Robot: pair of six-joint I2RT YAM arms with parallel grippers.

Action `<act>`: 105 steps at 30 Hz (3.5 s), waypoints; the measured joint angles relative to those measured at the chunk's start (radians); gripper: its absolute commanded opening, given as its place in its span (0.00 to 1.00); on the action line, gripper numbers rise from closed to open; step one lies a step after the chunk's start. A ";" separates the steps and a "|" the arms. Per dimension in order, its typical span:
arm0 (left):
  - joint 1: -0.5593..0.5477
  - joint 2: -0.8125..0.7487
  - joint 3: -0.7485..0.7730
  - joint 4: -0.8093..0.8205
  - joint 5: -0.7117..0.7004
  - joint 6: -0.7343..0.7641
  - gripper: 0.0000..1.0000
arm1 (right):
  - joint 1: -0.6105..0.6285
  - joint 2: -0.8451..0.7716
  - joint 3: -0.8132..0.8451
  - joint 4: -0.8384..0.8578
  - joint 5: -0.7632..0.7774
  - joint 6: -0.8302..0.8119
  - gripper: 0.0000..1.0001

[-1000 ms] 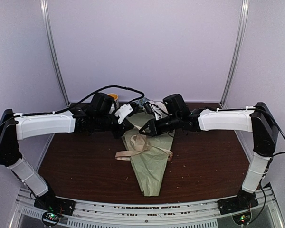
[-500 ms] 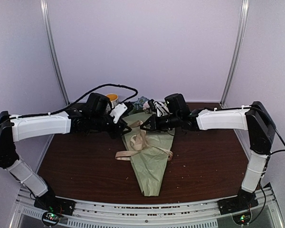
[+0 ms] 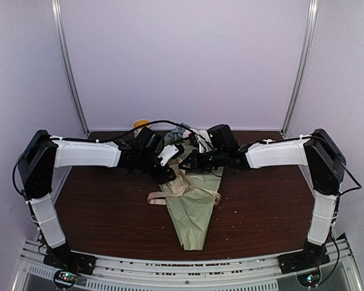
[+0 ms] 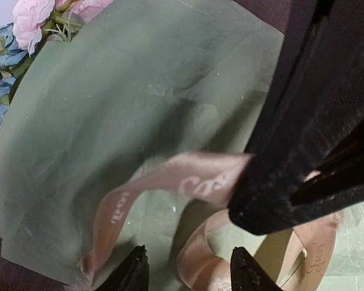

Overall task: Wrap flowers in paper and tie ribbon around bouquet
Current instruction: Cross the ribbon over the folded bouquet.

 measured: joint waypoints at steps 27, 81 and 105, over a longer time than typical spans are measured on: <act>-0.062 -0.257 -0.131 0.040 0.034 0.091 0.00 | -0.014 0.062 0.032 -0.042 0.028 -0.002 0.00; 0.011 -0.027 -0.080 0.121 -0.079 0.080 0.00 | -0.090 -0.023 -0.040 -0.517 -0.088 -0.465 0.36; 0.022 -0.008 -0.068 0.137 -0.054 0.055 0.00 | 0.100 -0.161 -0.128 -0.428 0.151 -0.455 0.53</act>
